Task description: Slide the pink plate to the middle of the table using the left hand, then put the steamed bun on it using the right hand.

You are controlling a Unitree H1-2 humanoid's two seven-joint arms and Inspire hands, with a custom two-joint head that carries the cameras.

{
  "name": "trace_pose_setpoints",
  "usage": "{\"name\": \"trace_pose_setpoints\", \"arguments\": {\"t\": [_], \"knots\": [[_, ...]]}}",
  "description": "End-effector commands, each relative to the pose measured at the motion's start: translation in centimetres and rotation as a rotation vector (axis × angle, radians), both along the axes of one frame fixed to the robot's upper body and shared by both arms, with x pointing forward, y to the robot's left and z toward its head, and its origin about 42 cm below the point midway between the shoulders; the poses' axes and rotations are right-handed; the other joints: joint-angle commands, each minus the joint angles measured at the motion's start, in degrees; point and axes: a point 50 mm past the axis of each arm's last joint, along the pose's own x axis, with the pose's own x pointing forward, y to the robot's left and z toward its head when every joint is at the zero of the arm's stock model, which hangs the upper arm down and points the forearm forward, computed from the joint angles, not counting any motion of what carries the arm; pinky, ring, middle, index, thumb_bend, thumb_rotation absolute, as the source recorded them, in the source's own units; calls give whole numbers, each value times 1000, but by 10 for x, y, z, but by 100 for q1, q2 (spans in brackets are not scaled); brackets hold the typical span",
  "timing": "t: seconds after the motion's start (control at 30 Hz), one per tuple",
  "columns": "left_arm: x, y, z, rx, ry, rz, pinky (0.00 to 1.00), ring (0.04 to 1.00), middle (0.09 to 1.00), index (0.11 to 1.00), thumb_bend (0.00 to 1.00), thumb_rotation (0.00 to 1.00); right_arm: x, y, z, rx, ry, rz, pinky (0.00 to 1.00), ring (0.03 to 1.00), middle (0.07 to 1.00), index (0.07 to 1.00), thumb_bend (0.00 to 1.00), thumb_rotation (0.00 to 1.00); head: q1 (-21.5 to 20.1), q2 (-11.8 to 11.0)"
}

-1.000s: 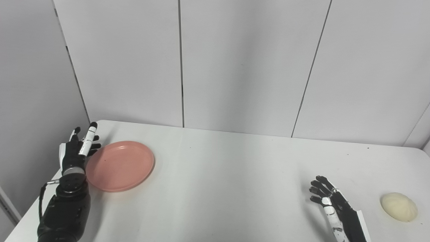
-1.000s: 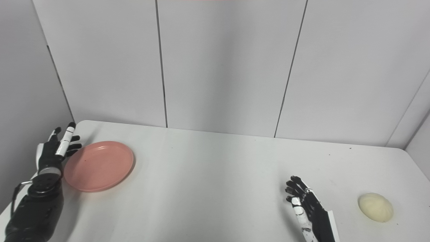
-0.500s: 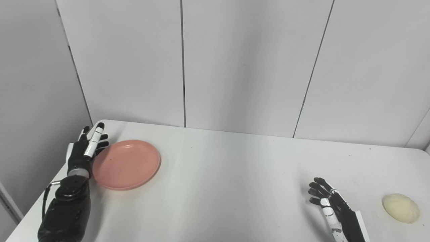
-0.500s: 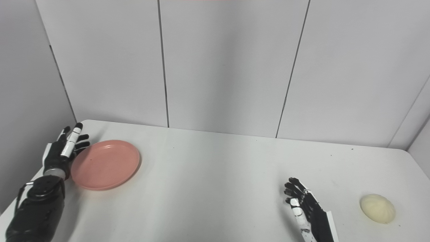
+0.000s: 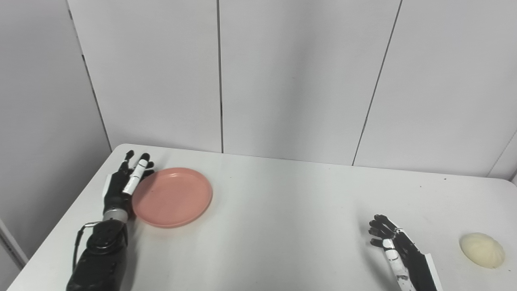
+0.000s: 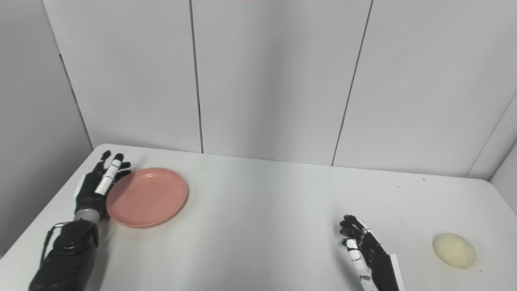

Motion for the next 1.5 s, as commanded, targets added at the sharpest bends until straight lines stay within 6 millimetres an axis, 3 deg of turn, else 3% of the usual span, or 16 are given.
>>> {"name": "trace_pose_setpoints", "arguments": {"t": [0.0,0.47,0.7,1.13,1.33,1.47], "knots": [[6,-28,6,7,-12,-96,715,695,707,917,742,666,-10,6,-17,25,57,-11,731,776,786,784,369,857,-4,7],[-1,-89,11,23,3,-253,711,697,709,910,699,669,-9,13,-15,30,60,-12,717,770,785,780,358,822,-216,40],[-10,-119,11,14,11,-293,708,702,706,932,728,687,-10,23,-13,33,68,-27,702,760,784,772,356,752,-550,119],[-22,-159,13,40,10,-408,717,705,699,922,697,666,-12,46,-5,20,66,-38,680,747,766,733,352,786,-1311,302],[-30,-173,9,35,3,-433,781,742,733,948,708,697,-11,53,-6,13,69,-43,682,739,761,730,358,803,-1458,338],[-36,-183,9,-74,12,-412,862,771,758,965,678,699,-11,57,-6,22,64,-49,676,737,758,724,352,790,-1544,365]]}}
